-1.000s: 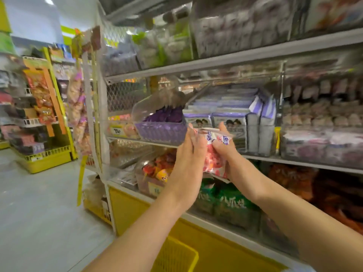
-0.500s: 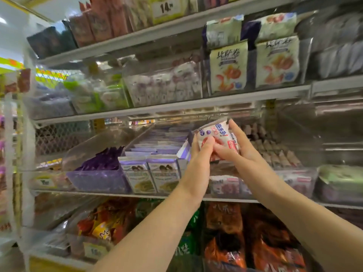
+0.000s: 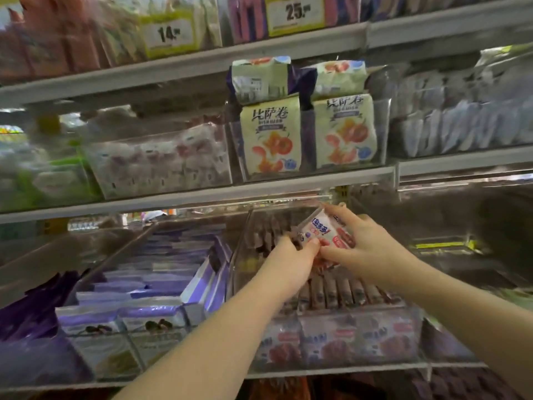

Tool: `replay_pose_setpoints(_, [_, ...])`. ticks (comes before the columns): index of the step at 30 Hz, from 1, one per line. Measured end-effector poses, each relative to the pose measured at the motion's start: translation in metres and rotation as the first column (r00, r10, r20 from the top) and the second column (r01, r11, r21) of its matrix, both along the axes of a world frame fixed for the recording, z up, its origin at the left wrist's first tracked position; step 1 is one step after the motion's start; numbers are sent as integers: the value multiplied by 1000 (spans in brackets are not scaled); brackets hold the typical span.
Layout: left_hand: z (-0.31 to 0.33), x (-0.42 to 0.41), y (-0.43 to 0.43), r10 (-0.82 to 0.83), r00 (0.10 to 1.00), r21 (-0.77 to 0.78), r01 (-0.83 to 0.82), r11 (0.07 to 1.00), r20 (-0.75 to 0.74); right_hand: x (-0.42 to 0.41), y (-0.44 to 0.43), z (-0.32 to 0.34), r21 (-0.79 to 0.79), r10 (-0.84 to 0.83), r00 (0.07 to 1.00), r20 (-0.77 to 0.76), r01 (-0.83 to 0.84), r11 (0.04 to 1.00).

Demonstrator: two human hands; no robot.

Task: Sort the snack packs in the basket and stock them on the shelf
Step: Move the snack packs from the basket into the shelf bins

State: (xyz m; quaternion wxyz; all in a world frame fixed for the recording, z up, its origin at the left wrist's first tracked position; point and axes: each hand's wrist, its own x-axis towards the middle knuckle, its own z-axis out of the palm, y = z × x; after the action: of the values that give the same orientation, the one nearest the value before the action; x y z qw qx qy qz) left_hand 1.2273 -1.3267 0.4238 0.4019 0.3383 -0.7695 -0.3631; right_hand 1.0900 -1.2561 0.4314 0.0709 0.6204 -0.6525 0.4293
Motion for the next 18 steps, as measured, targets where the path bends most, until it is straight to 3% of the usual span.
replay_pose_setpoints(3, [1, -25, -17, -4, 995, 91, 13, 996, -104, -10, -17, 4, 61, -117, 977, -181, 129, 990])
replay_pose_setpoints(7, [-7, -25, -40, 197, 961, -221, -152, 963, 196, -15, -41, -2, 171, -27, 953, -303, 83, 982])
replay_pose_setpoints(10, [-14, -16, -53, 239, 940, -353, -144, 924, 242, -22, -43, 6, 337, 77, 918, -390, 64, 939])
replay_pose_setpoints(13, [-18, -8, -57, 85, 965, -285, -11, 958, 249, -29, -39, 18, 434, 137, 886, -443, 79, 897])
replay_pose_setpoints(15, [-20, -7, -56, -70, 974, -186, 111, 976, 214, -30, -41, 18, 392, 162, 869, -468, 39, 919])
replay_pose_setpoints(18, [-23, -7, -52, -149, 958, -165, 192, 967, 244, -25, -46, 9, 303, 110, 872, -477, 45, 952])
